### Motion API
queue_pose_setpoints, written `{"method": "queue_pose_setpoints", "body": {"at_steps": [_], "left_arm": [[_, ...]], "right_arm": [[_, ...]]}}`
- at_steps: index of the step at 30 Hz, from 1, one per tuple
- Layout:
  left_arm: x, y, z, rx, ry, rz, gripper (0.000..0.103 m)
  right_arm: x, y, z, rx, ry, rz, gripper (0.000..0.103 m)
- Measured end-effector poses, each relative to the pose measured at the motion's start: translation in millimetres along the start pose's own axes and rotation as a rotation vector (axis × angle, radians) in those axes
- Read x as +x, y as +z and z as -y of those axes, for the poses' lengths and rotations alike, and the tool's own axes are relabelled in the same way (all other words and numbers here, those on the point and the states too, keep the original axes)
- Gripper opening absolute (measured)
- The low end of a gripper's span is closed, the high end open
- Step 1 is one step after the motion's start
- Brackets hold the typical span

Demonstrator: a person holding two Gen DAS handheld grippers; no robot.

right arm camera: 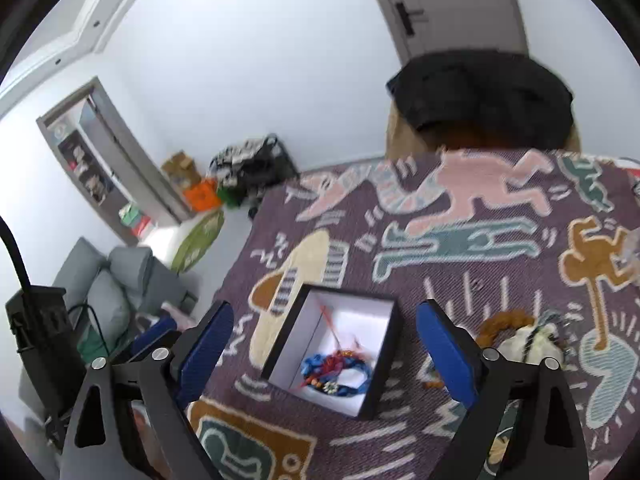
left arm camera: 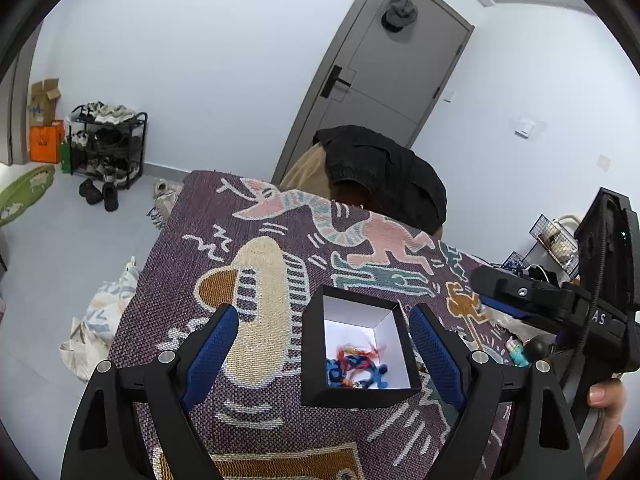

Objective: Organize jewelry
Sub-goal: 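Release the blue bracelet into the black box with left gripper while right releases red bracelet, then grasp the brown bead bracelet with left gripper while right grasps dark bead bracelet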

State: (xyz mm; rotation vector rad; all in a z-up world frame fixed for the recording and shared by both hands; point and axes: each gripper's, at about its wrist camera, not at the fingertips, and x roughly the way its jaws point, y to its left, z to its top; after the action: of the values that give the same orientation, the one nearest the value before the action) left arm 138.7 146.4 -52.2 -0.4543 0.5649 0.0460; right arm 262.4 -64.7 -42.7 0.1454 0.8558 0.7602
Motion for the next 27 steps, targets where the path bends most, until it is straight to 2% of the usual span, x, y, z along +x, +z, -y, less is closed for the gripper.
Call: {"method": "queue_pose_setpoints", "body": {"at_steps": [3, 10, 19, 27], "left_arm": [[1.6, -0.5, 6.8, 0.009, -0.006, -0.004, 0.088], [13.4, -8.5, 38.2, 0.066, -0.042, -0.037, 0.088], [34.4, -19.9, 89.5, 0.164, -0.092, -0.086, 0.088], [54.0, -26.8, 124.3, 0.221, -0.137, -0.12, 0.086]], "right_arm": [[-11.1, -3.5, 12.8, 0.04, 0.007, 0.003, 0.093], [-43.3, -21.6, 55.5, 0.123, -0.083, 0.031, 0.093], [-84.8, -41.1, 114.0, 0.259, -0.153, 0.088, 0.093], [-98.2, -60.1, 151.4, 0.329, -0.202, 0.107, 0.093]]}}
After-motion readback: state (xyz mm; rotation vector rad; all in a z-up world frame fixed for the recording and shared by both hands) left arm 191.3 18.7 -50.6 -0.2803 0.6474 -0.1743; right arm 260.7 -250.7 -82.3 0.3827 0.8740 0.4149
